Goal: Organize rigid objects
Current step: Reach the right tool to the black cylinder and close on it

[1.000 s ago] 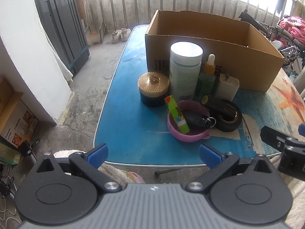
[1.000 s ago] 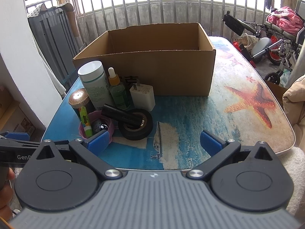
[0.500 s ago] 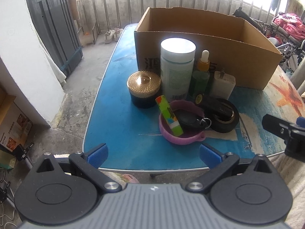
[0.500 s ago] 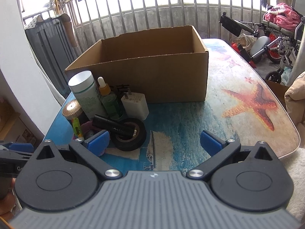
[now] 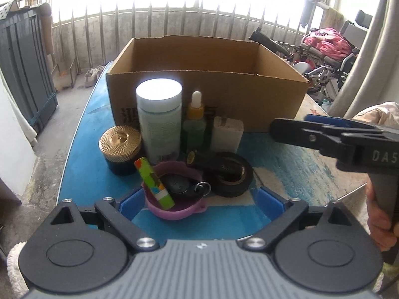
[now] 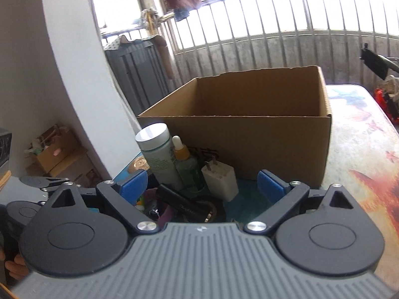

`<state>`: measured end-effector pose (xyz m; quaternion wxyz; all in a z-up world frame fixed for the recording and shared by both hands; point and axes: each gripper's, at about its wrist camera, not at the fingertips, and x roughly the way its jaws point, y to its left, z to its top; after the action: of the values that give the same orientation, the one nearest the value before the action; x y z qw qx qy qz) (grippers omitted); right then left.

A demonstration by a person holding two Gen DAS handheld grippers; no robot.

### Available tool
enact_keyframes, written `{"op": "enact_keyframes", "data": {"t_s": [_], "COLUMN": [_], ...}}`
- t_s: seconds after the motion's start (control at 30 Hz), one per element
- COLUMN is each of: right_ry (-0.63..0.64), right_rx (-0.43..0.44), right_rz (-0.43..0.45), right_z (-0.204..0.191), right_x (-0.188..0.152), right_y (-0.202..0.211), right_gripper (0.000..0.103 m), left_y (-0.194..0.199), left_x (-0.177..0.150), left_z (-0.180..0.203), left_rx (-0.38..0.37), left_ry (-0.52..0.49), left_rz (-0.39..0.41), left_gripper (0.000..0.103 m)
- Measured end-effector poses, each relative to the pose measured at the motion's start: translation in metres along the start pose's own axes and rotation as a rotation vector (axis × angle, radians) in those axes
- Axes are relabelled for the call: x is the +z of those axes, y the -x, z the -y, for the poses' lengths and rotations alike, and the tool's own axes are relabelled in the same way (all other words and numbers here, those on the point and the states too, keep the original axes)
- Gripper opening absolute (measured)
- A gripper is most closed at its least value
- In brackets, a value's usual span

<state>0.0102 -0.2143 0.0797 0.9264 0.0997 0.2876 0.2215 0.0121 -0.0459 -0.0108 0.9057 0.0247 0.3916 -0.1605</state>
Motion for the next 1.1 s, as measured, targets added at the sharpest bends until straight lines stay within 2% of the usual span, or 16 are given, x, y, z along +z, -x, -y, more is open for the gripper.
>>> {"op": "enact_keyframes", "data": {"t_s": [0.1, 0.2, 0.27, 0.4, 0.47, 0.63, 0.8, 0.97, 1.1], "right_ry": [0.006, 0.026, 0.040, 0.077, 0.102, 0.150, 0.217, 0.165, 0.026], "right_rx": [0.110, 0.173, 0.197, 0.242, 0.259, 0.302, 0.316, 0.303, 0.313], "right_rz": [-0.048, -0.099, -0.138, -0.198, -0.218, -0.275, -0.303, -0.335, -0.349], "right_z": [0.005, 0.009, 0.012, 0.015, 0.014, 0.013, 0.009, 0.019, 0.033], "right_x": [0.003, 0.001, 0.000, -0.002, -0.004, -0.006, -0.003, 0.002, 0.000], "right_y": [-0.014, -0.032, -0.042, -0.060, -0.066, -0.086, -0.099, -0.106, -0.108], "right_gripper": [0.082, 0.067, 0.050, 0.044, 0.038, 0.033, 0.032, 0.024, 0.022], "left_y": [-0.004, -0.010, -0.015, -0.022, -0.026, -0.029, -0.031, -0.034, -0.036], "left_x": [0.002, 0.003, 0.004, 0.004, 0.005, 0.007, 0.007, 0.008, 0.009], "left_z": [0.013, 0.022, 0.028, 0.034, 0.033, 0.028, 0.030, 0.035, 0.039], "left_rx": [-0.021, -0.046, -0.045, -0.034, -0.029, -0.008, -0.001, -0.011, -0.023], "left_ry": [-0.056, -0.099, -0.122, -0.148, -0.142, -0.137, -0.160, -0.182, -0.202], "left_rz": [0.013, 0.015, 0.007, -0.008, -0.019, -0.035, -0.048, -0.045, -0.049], "left_gripper": [0.083, 0.070, 0.064, 0.053, 0.051, 0.051, 0.051, 0.051, 0.051]}}
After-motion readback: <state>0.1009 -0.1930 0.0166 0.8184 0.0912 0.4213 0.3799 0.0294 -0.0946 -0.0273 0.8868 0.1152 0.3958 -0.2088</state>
